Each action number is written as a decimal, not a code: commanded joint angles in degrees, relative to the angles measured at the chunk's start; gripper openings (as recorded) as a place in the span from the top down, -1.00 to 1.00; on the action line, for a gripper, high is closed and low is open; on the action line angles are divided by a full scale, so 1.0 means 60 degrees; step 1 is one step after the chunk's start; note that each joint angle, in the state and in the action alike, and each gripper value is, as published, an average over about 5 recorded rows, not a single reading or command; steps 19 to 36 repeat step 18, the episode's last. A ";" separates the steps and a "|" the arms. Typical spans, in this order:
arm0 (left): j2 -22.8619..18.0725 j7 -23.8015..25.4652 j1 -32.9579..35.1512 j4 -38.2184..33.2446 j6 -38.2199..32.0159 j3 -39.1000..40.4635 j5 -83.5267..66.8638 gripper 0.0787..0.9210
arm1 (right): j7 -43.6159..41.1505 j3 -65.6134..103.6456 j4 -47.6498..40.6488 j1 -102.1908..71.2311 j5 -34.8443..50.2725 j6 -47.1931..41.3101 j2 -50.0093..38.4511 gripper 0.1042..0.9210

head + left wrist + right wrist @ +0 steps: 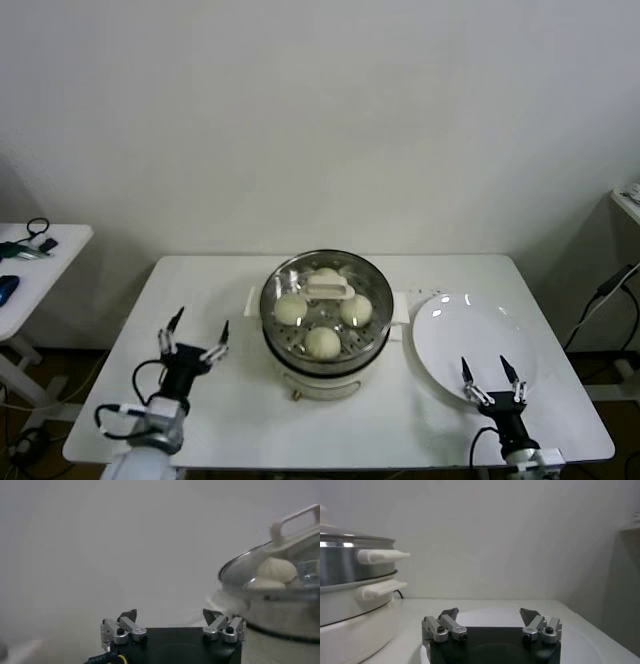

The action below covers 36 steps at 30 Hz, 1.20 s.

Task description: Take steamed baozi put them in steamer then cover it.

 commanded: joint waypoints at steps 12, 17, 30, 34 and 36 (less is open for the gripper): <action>-0.0163 0.0241 0.0934 0.2427 -0.2653 -0.0746 -0.3754 -0.77 | 0.0012 -0.0153 -0.0120 0.0151 0.0001 0.0136 -0.0007 -0.76; -0.0200 0.0298 0.0933 0.2375 -0.2663 -0.0730 -0.3774 -0.77 | 0.0012 -0.0151 -0.0141 0.0161 0.0015 0.0129 -0.0020 -0.76; -0.0201 0.0307 0.0934 0.2372 -0.2663 -0.0730 -0.3773 -0.77 | 0.0012 -0.0151 -0.0144 0.0161 0.0016 0.0130 -0.0019 -0.76; -0.0201 0.0307 0.0934 0.2372 -0.2663 -0.0730 -0.3773 -0.77 | 0.0012 -0.0151 -0.0144 0.0161 0.0016 0.0130 -0.0019 -0.76; -0.0201 0.0307 0.0934 0.2372 -0.2663 -0.0730 -0.3773 -0.77 | 0.0012 -0.0151 -0.0144 0.0161 0.0016 0.0130 -0.0019 -0.76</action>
